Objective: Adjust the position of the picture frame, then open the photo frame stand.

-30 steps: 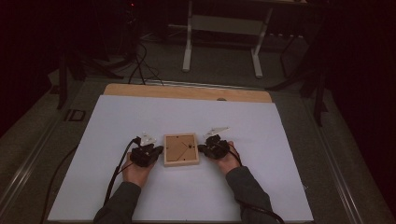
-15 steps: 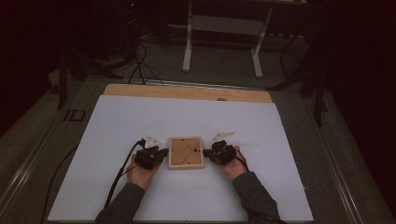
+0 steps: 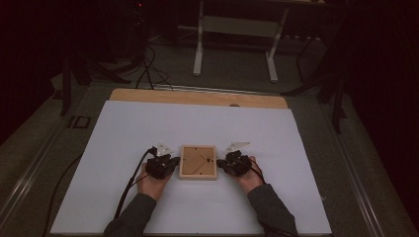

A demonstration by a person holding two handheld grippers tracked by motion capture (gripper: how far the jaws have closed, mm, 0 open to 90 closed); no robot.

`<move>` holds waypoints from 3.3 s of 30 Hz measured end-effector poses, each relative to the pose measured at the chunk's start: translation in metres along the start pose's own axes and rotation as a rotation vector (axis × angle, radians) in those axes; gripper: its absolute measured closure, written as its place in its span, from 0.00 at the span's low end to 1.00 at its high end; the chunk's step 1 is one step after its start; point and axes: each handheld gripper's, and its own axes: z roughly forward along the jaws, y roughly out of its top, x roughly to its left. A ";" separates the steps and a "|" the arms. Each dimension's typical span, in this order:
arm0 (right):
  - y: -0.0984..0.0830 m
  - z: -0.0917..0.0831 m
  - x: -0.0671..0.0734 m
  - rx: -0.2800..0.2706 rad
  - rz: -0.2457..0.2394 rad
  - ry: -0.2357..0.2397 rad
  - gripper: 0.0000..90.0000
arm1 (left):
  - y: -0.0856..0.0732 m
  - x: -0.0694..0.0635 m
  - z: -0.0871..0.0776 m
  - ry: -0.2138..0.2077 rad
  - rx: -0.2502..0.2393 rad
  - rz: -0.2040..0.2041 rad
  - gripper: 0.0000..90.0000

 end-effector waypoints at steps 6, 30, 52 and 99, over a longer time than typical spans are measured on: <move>0.001 0.000 0.000 0.002 -0.001 -0.002 1.00 | 0.000 0.001 0.000 0.000 0.000 -0.002 1.00; 0.003 0.003 -0.005 -0.004 0.018 -0.006 1.00 | 0.003 0.000 0.004 0.013 -0.004 -0.030 1.00; -0.013 -0.020 -0.007 -0.075 0.019 -0.030 0.79 | -0.004 0.014 -0.018 0.040 -0.030 -0.004 0.69; -0.034 -0.051 -0.018 -0.131 0.043 -0.045 0.56 | 0.004 -0.008 -0.057 -0.135 -0.130 0.153 0.57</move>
